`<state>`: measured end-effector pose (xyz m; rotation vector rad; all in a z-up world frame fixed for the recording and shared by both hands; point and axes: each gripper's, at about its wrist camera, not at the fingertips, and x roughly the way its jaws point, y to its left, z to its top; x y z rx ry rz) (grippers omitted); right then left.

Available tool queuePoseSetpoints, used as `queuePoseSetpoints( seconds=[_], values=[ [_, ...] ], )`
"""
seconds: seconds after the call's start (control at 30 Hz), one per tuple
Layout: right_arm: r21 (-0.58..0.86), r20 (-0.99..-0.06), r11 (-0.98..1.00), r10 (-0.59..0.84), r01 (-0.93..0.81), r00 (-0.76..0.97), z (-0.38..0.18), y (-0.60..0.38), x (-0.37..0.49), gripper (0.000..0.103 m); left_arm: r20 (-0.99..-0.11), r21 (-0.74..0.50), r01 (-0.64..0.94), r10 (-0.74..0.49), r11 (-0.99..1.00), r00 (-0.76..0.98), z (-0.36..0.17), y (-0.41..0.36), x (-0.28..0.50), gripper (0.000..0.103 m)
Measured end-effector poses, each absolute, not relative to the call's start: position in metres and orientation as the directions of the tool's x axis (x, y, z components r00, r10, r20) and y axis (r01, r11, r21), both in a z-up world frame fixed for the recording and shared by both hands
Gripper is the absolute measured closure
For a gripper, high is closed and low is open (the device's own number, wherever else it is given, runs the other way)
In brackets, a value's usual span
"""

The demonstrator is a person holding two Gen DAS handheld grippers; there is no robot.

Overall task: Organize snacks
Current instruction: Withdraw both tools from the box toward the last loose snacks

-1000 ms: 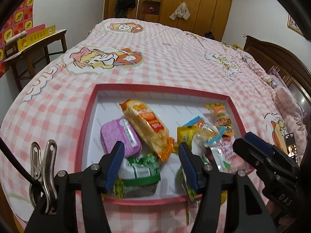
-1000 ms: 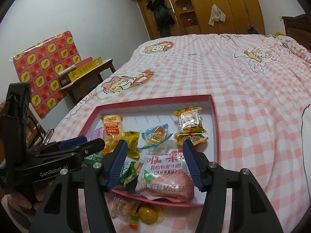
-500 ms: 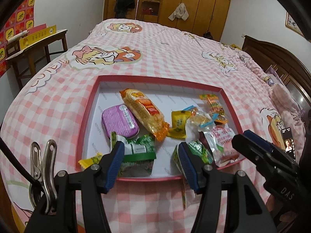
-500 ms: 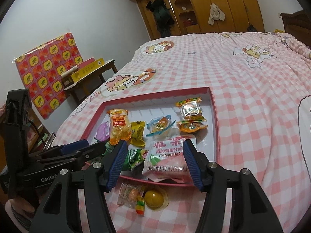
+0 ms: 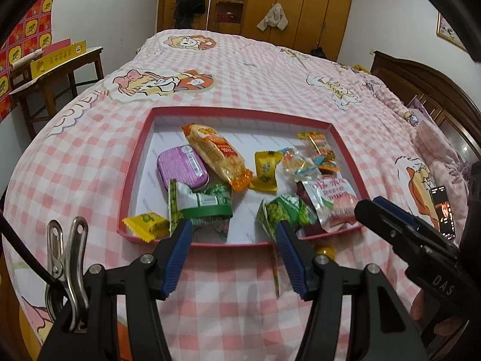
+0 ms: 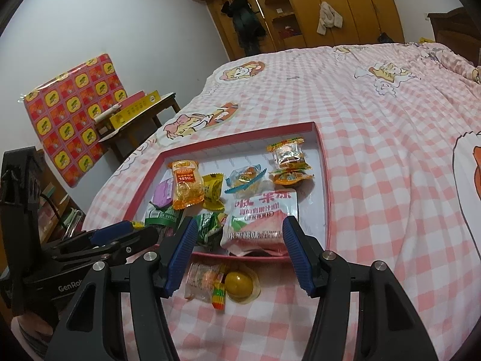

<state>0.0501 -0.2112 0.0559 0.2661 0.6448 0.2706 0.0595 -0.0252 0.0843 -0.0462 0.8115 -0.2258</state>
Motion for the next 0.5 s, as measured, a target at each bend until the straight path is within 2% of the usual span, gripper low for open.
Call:
queuePoseSetpoints(
  seconds=[0.5],
  values=[
    [0.344,-0.571,0.928,0.329,-0.145,0.752,0.048,-0.219,0.027,0.043,-0.727,-0.114,0.174,-0.202,0.978,0.656,0.078,-0.023,0.035,0.042]
  ],
)
